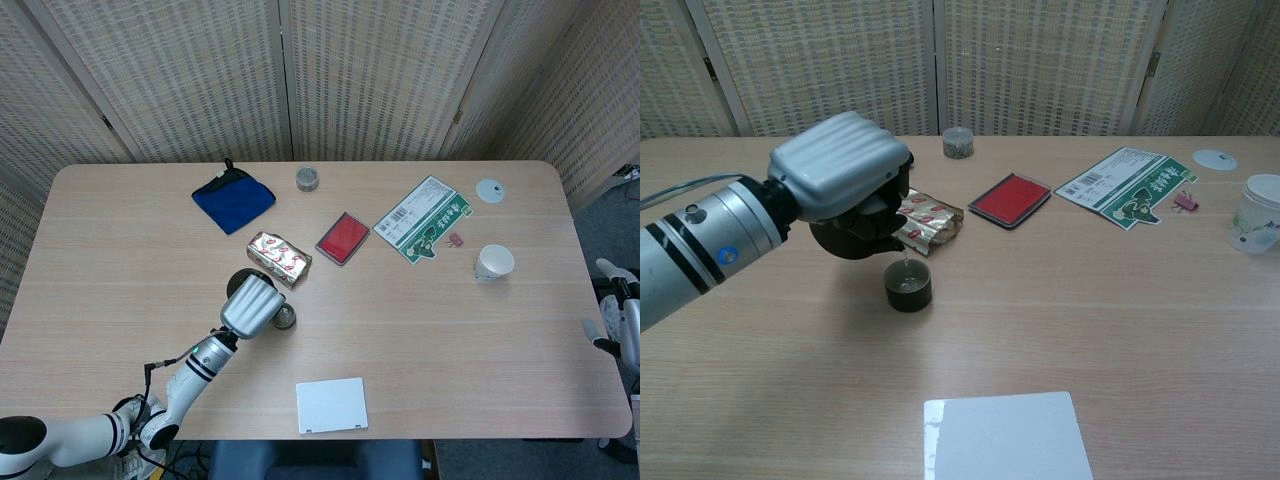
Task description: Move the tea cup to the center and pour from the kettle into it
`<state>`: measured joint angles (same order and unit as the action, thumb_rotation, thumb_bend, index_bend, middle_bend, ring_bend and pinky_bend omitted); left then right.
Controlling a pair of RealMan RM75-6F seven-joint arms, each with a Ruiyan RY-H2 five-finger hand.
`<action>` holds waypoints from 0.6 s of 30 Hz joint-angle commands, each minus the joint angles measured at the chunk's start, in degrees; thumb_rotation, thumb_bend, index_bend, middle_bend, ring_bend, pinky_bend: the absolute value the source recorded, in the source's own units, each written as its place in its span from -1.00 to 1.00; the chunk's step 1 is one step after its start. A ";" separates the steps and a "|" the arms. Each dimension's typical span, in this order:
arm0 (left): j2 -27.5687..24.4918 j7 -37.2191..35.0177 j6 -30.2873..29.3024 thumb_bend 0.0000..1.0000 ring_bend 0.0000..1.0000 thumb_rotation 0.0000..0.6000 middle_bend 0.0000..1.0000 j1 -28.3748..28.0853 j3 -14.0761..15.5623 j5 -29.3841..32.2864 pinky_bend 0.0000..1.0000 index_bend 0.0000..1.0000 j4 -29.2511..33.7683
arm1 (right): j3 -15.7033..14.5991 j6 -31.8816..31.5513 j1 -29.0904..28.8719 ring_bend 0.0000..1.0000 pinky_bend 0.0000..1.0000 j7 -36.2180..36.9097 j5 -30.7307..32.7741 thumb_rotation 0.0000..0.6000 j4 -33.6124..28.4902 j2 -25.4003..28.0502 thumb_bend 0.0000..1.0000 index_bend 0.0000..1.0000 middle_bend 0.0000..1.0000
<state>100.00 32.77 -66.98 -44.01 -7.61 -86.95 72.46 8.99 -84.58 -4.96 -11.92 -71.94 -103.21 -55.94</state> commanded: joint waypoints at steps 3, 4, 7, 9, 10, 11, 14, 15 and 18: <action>0.33 -3.06 0.01 -0.25 0.98 1.00 1.00 0.24 -0.92 1.25 0.46 1.00 0.81 | 0.02 0.13 -0.08 -0.71 -0.52 0.07 -0.03 1.00 0.10 -0.04 -0.59 -0.62 -0.50; 0.41 -3.51 -0.10 -0.25 0.98 1.00 1.00 0.23 -1.00 1.23 0.46 1.00 0.62 | 0.02 0.16 -0.09 -0.71 -0.52 0.04 -0.01 1.00 0.13 -0.07 -0.59 -0.62 -0.50; 0.72 -6.00 0.10 -0.25 0.98 0.97 1.00 0.47 -1.54 2.29 0.46 1.00 0.59 | 0.05 0.23 -0.16 -0.71 -0.52 -0.02 0.03 1.00 0.12 -0.11 -0.59 -0.62 -0.50; 0.77 -7.09 -0.11 -0.25 0.97 0.94 1.00 0.52 -1.76 2.39 0.46 1.00 0.34 | 0.10 0.29 -0.21 -0.71 -0.52 -0.09 0.11 1.00 0.06 -0.11 -0.59 -0.62 -0.50; 0.82 -7.88 -0.26 -0.25 0.97 0.93 1.00 0.63 -1.89 2.54 0.46 1.00 0.19 | 0.13 0.30 -0.25 -0.71 -0.52 -0.16 0.12 1.00 0.04 -0.11 -0.59 -0.62 -0.50; 0.86 -8.74 -0.32 -0.25 0.96 0.90 1.00 0.77 -2.03 2.81 0.46 1.00 0.28 | 0.15 0.30 -0.27 -0.71 -0.52 -0.19 0.13 1.00 0.03 -0.12 -0.59 -0.62 -0.50; 0.75 -12.58 -0.10 -0.25 0.95 0.83 1.00 1.30 -2.95 4.47 0.46 1.00 1.27 | 0.20 0.44 -0.38 -0.71 -0.52 -0.23 0.20 1.00 -0.01 -0.17 -0.59 -0.62 -0.50; 0.65 -13.70 -0.07 -0.25 0.95 0.82 1.00 1.44 -3.27 4.94 0.46 1.00 1.59 | 0.22 0.47 -0.41 -0.71 -0.52 -0.23 0.21 1.00 -0.02 -0.17 -0.59 -0.62 -0.50; 0.22 -17.18 -0.25 -0.25 0.95 0.81 1.00 2.05 -4.27 6.32 0.46 1.00 2.49 | 0.26 0.52 -0.48 -0.71 -0.52 -0.24 0.21 1.00 -0.08 -0.17 -0.59 -0.62 -0.50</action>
<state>100.53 17.74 -67.15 -42.52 -10.99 -81.83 74.13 9.25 -84.07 -5.44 -12.16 -71.73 -103.29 -56.11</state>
